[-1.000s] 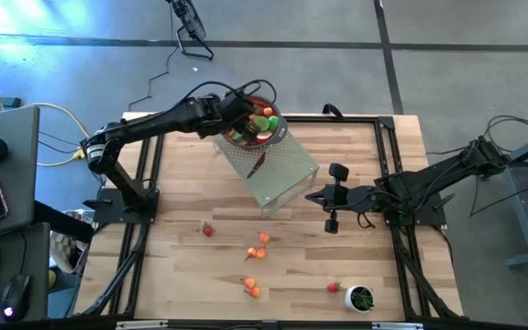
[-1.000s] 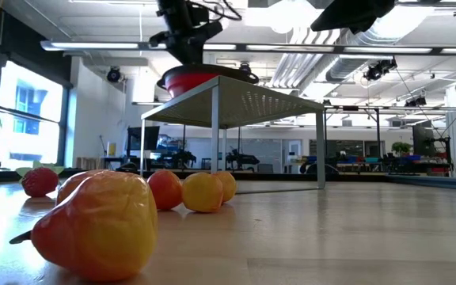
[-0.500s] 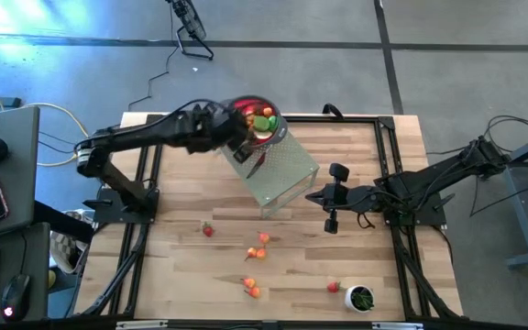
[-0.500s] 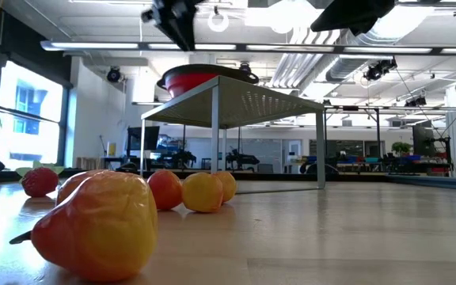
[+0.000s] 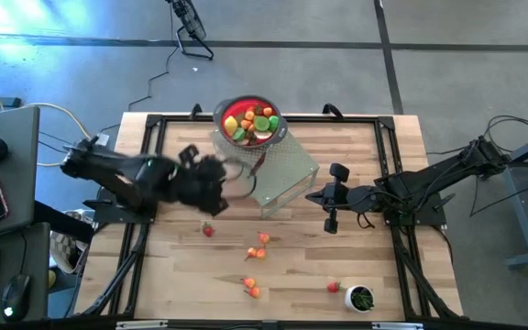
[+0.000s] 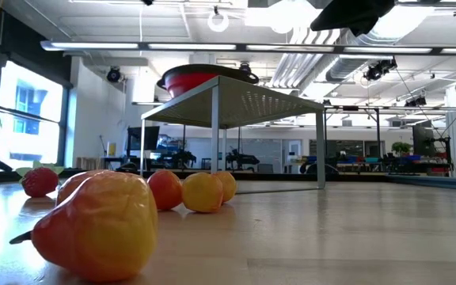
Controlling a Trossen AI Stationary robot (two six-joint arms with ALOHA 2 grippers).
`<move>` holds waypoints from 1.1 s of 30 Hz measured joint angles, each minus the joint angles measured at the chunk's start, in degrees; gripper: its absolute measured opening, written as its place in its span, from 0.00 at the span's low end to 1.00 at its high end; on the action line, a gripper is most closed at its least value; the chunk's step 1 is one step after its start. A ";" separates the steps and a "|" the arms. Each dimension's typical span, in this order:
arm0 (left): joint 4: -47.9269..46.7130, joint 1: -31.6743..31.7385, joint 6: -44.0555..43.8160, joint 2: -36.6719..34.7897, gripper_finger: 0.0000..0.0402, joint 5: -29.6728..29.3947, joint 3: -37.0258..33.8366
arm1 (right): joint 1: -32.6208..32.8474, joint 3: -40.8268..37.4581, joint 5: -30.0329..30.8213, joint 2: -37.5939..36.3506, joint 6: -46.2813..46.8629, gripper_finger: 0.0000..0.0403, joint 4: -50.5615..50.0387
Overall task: Pick & Place Fruit
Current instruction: Put the strawberry into the red strainer on the shelf
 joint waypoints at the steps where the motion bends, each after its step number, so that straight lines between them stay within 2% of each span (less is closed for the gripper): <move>1: -0.50 -1.86 -2.87 0.00 0.31 -0.84 -1.14 | 0.00 0.00 0.00 0.00 0.00 0.01 0.09; 8: -0.31 -14.60 -22.37 0.07 0.31 -1.15 -12.21 | 0.00 0.00 0.00 0.00 -0.04 0.01 0.25; 16: 10.03 -22.15 -40.62 0.07 0.31 -1.15 -26.77 | 0.00 0.00 0.02 0.00 -0.17 0.01 0.66; 21: 21.55 -23.03 -42.38 0.28 0.31 -0.72 -34.81 | 0.00 0.00 0.00 0.00 -0.17 0.01 0.67; 24: 27.06 -22.96 -42.37 0.28 0.31 2.32 -38.06 | 0.00 0.00 0.00 0.00 -0.19 0.01 0.65; 33: 31.38 -22.96 -43.91 0.28 0.31 6.73 -39.61 | 0.00 0.00 0.02 0.00 -0.20 0.01 0.65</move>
